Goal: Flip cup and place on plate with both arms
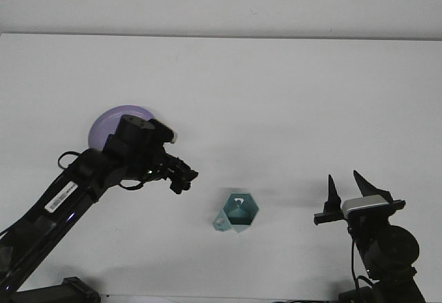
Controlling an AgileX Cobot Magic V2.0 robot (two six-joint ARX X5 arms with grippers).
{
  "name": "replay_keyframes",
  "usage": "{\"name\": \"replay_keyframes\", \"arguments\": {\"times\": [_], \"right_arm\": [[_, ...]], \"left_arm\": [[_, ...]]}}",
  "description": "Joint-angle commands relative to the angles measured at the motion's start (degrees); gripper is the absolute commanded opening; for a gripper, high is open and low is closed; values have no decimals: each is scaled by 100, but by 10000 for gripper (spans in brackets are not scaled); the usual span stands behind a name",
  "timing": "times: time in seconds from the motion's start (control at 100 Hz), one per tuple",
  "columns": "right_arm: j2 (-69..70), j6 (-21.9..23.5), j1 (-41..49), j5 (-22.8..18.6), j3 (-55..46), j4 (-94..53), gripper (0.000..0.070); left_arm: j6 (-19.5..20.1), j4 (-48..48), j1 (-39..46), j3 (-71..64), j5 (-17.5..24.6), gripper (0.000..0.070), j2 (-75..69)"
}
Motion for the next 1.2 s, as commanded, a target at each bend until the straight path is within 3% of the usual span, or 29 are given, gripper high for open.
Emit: {"name": "replay_keyframes", "arguments": {"times": [0.0, 0.16, 0.54, 0.66, 1.03, 1.09, 1.19], "right_arm": [[22, 107, 4, 28, -17, 33, 372], [31, 107, 4, 28, -17, 44, 372], [31, 131, 4, 26, -17, 79, 372], [31, 136, 4, 24, -17, 81, 372], [31, 157, 4, 26, -17, 79, 372], [31, 168, 4, 24, -17, 79, 372], [31, 170, 4, 24, -17, 79, 372]], "left_arm": [[144, -186, -153, 328, 35, 550, 306], [409, -629, -595, 826, 22, 551, 944], [417, -785, -1484, 1196, -199, 551, 2026], [415, -636, -1602, 1228, -492, 551, 2273], [413, -616, -1668, 1228, -490, 539, 2846], [413, -651, -1666, 1228, -490, 482, 2909], [444, -682, -1668, 1228, -490, 239, 2929]]}}
